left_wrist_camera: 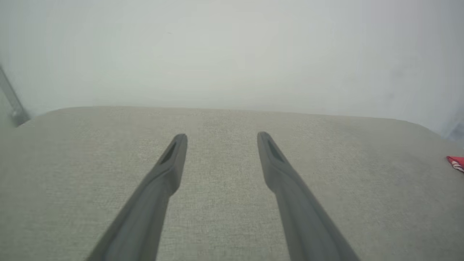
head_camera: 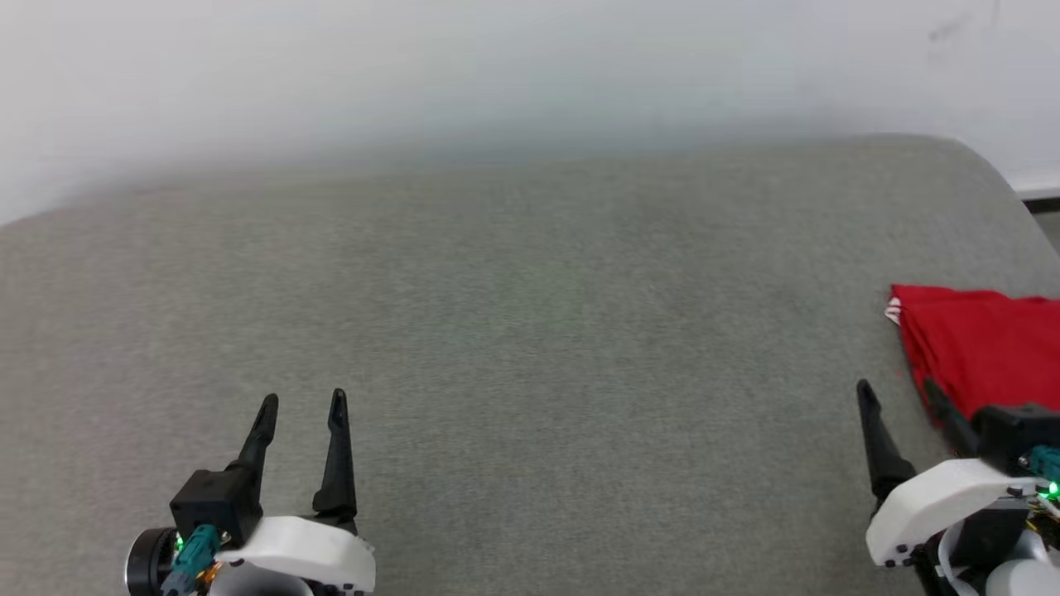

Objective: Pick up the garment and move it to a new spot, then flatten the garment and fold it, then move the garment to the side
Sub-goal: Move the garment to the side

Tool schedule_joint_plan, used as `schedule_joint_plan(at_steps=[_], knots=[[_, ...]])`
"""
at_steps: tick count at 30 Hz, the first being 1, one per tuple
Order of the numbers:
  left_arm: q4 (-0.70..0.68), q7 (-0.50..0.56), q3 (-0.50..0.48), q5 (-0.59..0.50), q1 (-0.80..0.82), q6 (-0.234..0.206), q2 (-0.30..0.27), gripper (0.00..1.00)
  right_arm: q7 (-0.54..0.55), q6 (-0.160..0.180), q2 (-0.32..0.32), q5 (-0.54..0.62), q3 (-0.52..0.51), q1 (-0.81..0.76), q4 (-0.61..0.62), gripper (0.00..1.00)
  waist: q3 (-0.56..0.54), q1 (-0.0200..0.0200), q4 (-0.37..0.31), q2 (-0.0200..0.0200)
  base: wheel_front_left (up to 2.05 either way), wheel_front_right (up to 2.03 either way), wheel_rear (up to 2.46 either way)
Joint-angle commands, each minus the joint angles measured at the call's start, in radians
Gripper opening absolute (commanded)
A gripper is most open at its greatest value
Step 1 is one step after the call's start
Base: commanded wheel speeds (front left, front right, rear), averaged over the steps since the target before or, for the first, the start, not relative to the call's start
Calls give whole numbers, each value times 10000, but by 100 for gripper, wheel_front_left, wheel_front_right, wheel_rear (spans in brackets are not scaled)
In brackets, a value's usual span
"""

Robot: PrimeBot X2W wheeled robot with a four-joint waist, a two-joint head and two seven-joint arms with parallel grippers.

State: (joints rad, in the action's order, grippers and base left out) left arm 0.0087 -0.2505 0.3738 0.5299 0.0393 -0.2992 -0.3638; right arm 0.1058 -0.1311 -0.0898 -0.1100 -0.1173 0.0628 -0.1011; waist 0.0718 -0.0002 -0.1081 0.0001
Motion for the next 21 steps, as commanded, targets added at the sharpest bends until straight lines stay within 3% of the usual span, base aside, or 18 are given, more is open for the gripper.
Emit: schedule_joint_plan(at_steps=[1,7,21], knots=[[24,-45,-6,-43,-104,-9,-16,100,-73,7,35,-51,46,-106,130,100,-389,2,424,-1,0,0,0],[221,82,82,-79,-339,-39,-211,100,-635,7,154,-358,775,-869,1412,100,-861,2,828,-1,0,0,0],[930,100,432,-174,-730,22,-239,100,-437,7,280,-217,749,-2573,2800,100,-1606,2,1009,-1,0,0,0]])
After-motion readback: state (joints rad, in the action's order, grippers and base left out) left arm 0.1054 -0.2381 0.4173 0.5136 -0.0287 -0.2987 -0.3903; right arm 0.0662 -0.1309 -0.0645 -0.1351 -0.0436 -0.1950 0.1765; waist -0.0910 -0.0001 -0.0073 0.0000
